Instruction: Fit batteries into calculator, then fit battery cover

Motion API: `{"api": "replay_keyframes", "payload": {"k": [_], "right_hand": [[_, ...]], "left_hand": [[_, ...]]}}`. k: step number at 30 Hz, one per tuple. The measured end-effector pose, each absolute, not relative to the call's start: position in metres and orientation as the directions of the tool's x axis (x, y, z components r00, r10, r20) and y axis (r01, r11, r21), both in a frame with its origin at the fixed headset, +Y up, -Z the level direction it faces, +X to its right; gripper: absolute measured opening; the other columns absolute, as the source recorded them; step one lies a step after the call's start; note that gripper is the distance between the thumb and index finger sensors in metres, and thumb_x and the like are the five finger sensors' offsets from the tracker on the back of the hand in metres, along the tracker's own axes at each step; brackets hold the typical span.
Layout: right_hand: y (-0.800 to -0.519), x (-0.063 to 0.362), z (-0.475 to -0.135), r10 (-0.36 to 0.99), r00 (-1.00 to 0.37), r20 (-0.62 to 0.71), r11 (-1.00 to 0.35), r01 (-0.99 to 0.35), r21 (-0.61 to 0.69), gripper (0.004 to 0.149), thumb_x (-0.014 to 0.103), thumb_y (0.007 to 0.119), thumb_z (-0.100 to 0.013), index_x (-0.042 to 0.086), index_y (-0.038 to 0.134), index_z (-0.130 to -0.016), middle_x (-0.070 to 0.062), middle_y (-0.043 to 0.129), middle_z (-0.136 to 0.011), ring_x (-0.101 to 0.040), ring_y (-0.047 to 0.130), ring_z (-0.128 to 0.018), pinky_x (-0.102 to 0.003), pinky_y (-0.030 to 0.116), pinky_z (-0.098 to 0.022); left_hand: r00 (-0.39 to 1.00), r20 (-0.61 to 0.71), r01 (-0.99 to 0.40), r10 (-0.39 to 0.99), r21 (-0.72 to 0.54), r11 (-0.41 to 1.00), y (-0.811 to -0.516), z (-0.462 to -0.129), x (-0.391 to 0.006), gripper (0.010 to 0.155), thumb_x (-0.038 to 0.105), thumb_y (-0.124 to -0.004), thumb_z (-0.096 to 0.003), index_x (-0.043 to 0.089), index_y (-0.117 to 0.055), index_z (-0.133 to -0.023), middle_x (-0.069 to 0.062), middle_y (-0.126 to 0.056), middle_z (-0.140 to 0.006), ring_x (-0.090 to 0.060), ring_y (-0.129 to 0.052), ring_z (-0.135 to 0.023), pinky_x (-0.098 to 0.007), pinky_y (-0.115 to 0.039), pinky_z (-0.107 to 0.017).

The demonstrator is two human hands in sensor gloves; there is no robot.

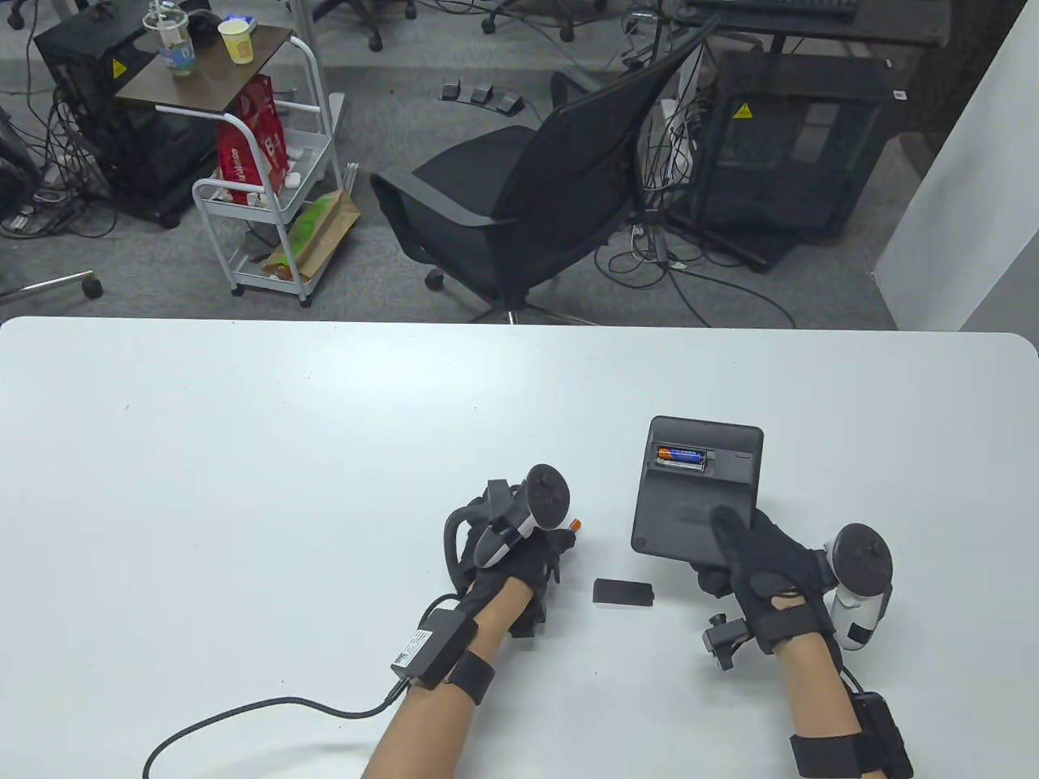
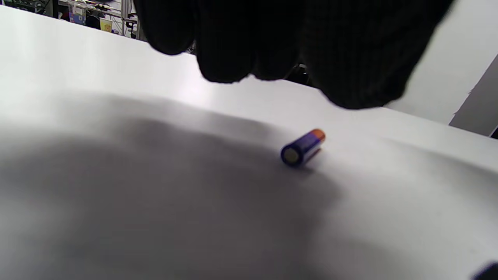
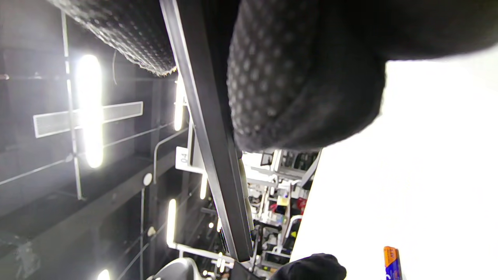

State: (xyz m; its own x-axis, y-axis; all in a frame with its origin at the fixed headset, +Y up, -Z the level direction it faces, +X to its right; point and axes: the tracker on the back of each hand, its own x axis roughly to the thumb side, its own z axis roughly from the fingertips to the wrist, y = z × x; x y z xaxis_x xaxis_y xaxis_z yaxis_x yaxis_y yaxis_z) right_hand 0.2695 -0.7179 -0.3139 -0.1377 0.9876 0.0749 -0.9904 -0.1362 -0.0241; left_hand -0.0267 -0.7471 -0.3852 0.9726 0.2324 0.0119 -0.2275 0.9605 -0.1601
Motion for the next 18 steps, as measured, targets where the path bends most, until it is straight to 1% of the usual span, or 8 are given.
{"api": "replay_keyframes", "payload": {"k": [5,7,9,12,14,16,18], "right_hand": [[-0.718,0.27,-0.314,0.991,-0.119,0.065,-0.117,-0.993,-0.028,0.052,0.043,0.079,-0.048,-0.001,0.079,-0.076,-0.019,0.098,-0.044,-0.029,0.102,-0.016,-0.041,0.085,-0.013],[-0.719,0.27,-0.314,0.99,-0.128,0.065,-0.127,-0.991,-0.03,0.052,0.042,0.079,-0.048,-0.001,0.079,-0.076,-0.019,0.098,-0.044,-0.029,0.102,-0.016,-0.041,0.085,-0.013],[-0.719,0.27,-0.314,0.989,-0.131,0.064,-0.129,-0.991,-0.029,0.052,0.042,0.079,-0.048,-0.001,0.079,-0.076,-0.019,0.098,-0.044,-0.029,0.102,-0.016,-0.041,0.085,-0.013],[-0.72,0.27,-0.314,0.99,-0.128,0.062,-0.127,-0.992,-0.026,0.052,0.042,0.079,-0.048,-0.001,0.079,-0.076,-0.019,0.098,-0.044,-0.029,0.102,-0.016,-0.041,0.085,-0.013],[-0.72,0.27,-0.314,0.989,-0.132,0.061,-0.131,-0.991,-0.024,0.052,0.042,0.079,-0.048,-0.001,0.079,-0.076,-0.019,0.098,-0.044,-0.029,0.102,-0.016,-0.041,0.085,-0.013],[-0.72,0.27,-0.314,0.99,-0.132,0.059,-0.13,-0.991,-0.024,0.052,0.042,0.079,-0.048,-0.001,0.079,-0.076,-0.019,0.098,-0.044,-0.029,0.102,-0.016,-0.041,0.085,-0.013],[-0.721,0.269,-0.314,0.99,-0.129,0.057,-0.128,-0.992,-0.023,0.052,0.042,0.079,-0.048,-0.001,0.079,-0.076,-0.019,0.098,-0.044,-0.029,0.102,-0.016,-0.041,0.085,-0.013]], "left_hand": [[0.981,-0.008,-0.191,0.193,-0.196,0.962,-0.763,-0.395,-0.013,0.067,0.055,-0.095,-0.0301,0.022,-0.084,-0.087,-0.003,-0.088,-0.086,-0.036,-0.074,-0.088,-0.063,-0.053,-0.066],[0.986,-0.019,-0.167,0.167,-0.181,0.969,-0.765,-0.396,-0.007,0.066,0.055,-0.096,-0.0295,0.022,-0.084,-0.086,-0.003,-0.088,-0.084,-0.035,-0.074,-0.087,-0.063,-0.053,-0.066],[0.99,-0.018,-0.142,0.141,-0.197,0.97,-0.765,-0.397,-0.004,0.063,0.054,-0.097,-0.0294,0.025,-0.085,-0.084,-0.001,-0.088,-0.083,-0.034,-0.075,-0.086,-0.062,-0.053,-0.066],[0.99,-0.03,-0.143,0.14,-0.188,0.972,-0.765,-0.398,-0.001,0.056,0.051,-0.097,-0.0305,0.027,-0.089,-0.08,0.001,-0.091,-0.079,-0.032,-0.079,-0.084,-0.062,-0.056,-0.066],[0.987,-0.036,-0.158,0.154,-0.176,0.972,-0.764,-0.398,0.002,0.052,0.048,-0.098,-0.0309,0.023,-0.092,-0.076,-0.001,-0.094,-0.074,-0.032,-0.083,-0.081,-0.062,-0.058,-0.064],[0.993,-0.014,-0.121,0.12,-0.161,0.979,-0.763,-0.397,0.005,0.051,0.047,-0.098,-0.0314,0.02,-0.094,-0.075,-0.002,-0.096,-0.072,-0.033,-0.085,-0.079,-0.062,-0.06,-0.063],[0.993,-0.005,-0.12,0.121,-0.188,0.975,-0.764,-0.398,0.006,0.051,0.047,-0.097,-0.0335,0.018,-0.093,-0.076,-0.003,-0.095,-0.073,-0.034,-0.084,-0.08,-0.062,-0.059,-0.064]]}}
